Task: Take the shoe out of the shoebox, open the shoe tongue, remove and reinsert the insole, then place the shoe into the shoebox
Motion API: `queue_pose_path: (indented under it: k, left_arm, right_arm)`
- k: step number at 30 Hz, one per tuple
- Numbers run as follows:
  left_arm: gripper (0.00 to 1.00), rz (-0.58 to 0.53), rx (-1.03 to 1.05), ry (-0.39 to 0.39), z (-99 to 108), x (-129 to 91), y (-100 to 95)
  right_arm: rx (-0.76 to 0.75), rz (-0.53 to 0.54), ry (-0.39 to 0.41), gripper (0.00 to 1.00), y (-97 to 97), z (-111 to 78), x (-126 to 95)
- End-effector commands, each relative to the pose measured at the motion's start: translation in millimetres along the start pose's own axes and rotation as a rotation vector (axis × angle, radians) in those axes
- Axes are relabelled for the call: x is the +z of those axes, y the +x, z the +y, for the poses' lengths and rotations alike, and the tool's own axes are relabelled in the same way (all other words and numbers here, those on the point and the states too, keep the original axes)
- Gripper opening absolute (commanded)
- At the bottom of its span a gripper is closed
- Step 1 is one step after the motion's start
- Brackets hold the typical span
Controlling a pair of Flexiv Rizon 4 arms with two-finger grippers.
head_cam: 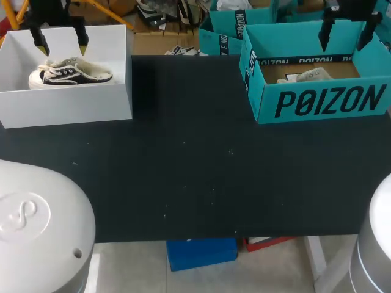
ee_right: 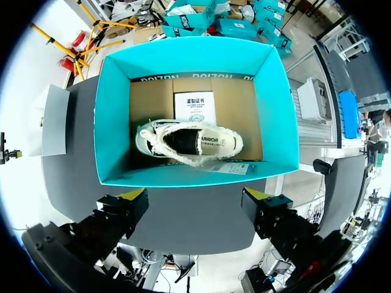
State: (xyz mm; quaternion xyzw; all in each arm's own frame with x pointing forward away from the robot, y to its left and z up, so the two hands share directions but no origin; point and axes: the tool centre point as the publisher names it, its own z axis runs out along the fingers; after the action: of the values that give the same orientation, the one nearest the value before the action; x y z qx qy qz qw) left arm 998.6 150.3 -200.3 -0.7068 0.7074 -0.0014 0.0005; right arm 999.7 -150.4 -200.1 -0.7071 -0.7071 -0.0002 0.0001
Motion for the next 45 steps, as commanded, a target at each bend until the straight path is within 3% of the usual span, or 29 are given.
queue_pose_path:
  k: [1, 9, 14, 19, 30, 35, 37, 39, 45]
  left_arm:
    - [1.00, 0.000, 0.000, 0.000, 0, 0, 0.0]
    - [1.00, 0.011, 0.029, 0.014, 0, -1, 1.6]
    - [1.00, 0.048, 0.270, 0.086, -6, -7, 7.7]
    - [1.00, 0.038, 0.572, 0.105, -14, -10, 9.0]
    - [1.00, -0.096, 1.240, 0.109, -24, 4, -6.3]
    - [1.00, -0.043, 1.460, 0.053, -33, 6, -18.4]
    - [1.00, -0.005, 1.513, 0.026, -37, 6, -22.8]
    - [1.00, -0.041, 1.512, 0.065, -41, 9, -25.6]
    - [1.00, -0.041, 1.512, 0.065, -41, 9, -25.6]
  right_arm:
    - [0.000, 0.000, 0.000, 1.00, 0.0, 0.0, 0]
    - [0.000, 0.000, 0.000, 1.00, 0.0, 0.0, 0]
    - [0.000, 0.000, 0.000, 1.00, 0.0, 0.0, 0]
    - [0.000, 0.000, 0.000, 1.00, 0.0, 0.0, 0]
    - [0.000, 0.000, 0.000, 1.00, 0.0, 0.0, 0]
    - [0.000, 0.000, 0.000, 1.00, 0.0, 0.0, 0]
    - [0.000, 0.000, 0.000, 1.00, 0.0, 0.0, 0]
    - [0.000, 0.000, 0.000, 1.00, 0.0, 0.0, 0]
    - [0.000, 0.000, 0.000, 1.00, 0.0, 0.0, 0]
